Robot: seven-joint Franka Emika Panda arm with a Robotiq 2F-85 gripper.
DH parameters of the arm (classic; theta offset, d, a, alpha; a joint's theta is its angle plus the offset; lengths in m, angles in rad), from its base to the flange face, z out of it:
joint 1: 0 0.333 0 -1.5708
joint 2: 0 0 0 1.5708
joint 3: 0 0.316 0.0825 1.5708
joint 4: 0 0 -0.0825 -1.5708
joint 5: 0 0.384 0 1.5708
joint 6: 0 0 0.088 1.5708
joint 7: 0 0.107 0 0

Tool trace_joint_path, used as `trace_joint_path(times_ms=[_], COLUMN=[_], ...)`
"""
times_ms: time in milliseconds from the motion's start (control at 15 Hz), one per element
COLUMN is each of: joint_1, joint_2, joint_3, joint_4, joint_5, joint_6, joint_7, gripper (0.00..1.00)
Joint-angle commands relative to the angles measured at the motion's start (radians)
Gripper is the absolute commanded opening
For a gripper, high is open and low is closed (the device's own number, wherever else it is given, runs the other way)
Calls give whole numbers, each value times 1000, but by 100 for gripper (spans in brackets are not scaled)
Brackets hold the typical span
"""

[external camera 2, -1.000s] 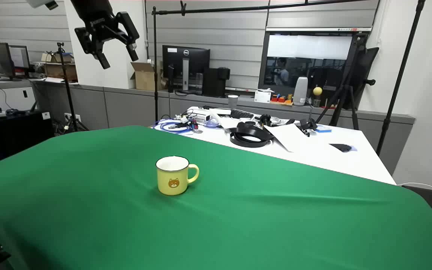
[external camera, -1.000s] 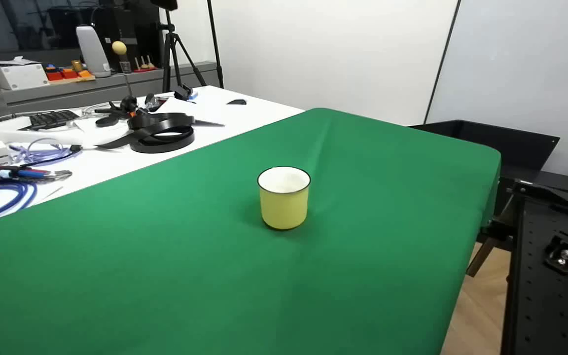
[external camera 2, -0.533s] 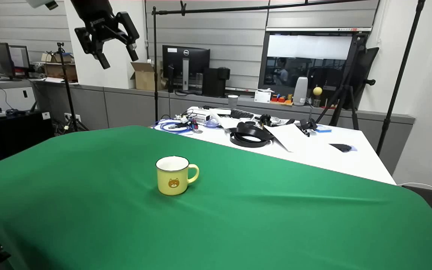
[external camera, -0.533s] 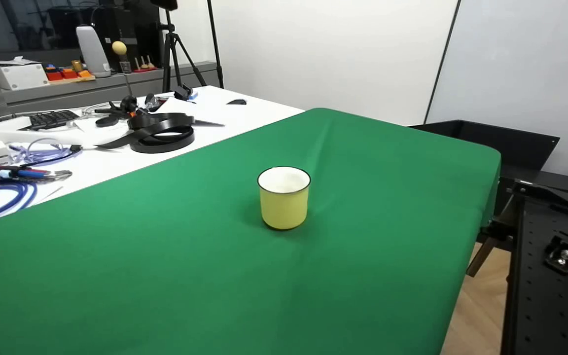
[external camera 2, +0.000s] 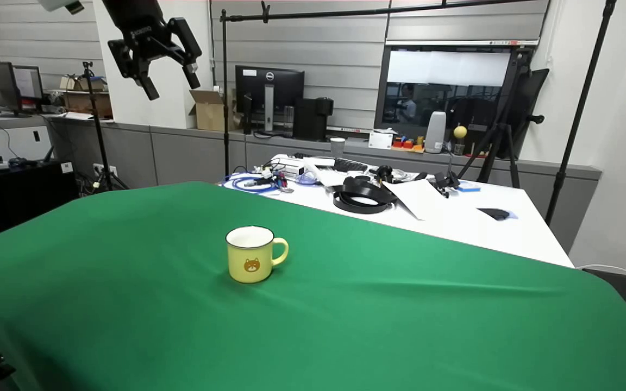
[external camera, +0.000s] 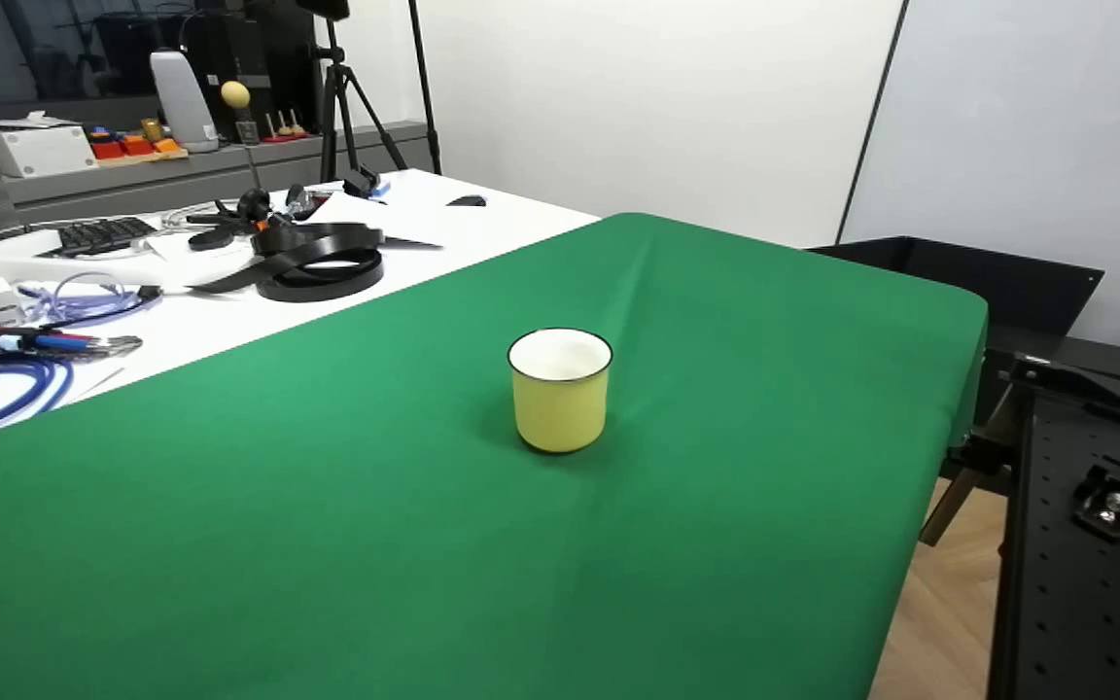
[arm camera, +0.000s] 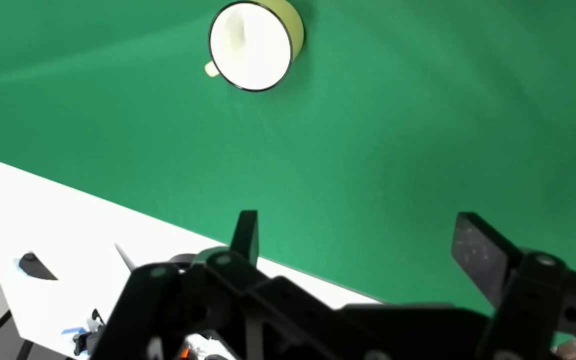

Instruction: Move the mug to the right slightly

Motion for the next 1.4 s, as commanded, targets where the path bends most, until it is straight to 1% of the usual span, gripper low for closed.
trace_joint_path(times_ms=[0,133,200,267,400,467,600,733,800,867,1067,1200,1267,1333], joint_1=[46,64,65,54,21,0,-38,-59,-61,-48,-55,-51,-51,-52], joint_2=[31,62,79,97,135,155,193,235,233,211,232,282,319,347], joint_3=[-84,-146,-170,-191,-225,-244,-279,-314,-323,-325,-340,-341,-342,-341], joint_4=[-4,-7,-4,-2,9,15,13,26,28,-7,2,28,45,55], joint_5=[55,160,204,220,202,173,90,45,12,58,35,132,211,259], joint_6=[85,169,181,181,131,81,49,0,-19,31,14,36,35,36], joint_7=[-78,-187,-234,-258,-238,-203,-142,-122,-91,-163,-141,-232,-291,-326], gripper=[100,100,100,100,100,100,100,100,100,100,100,100,100,100])
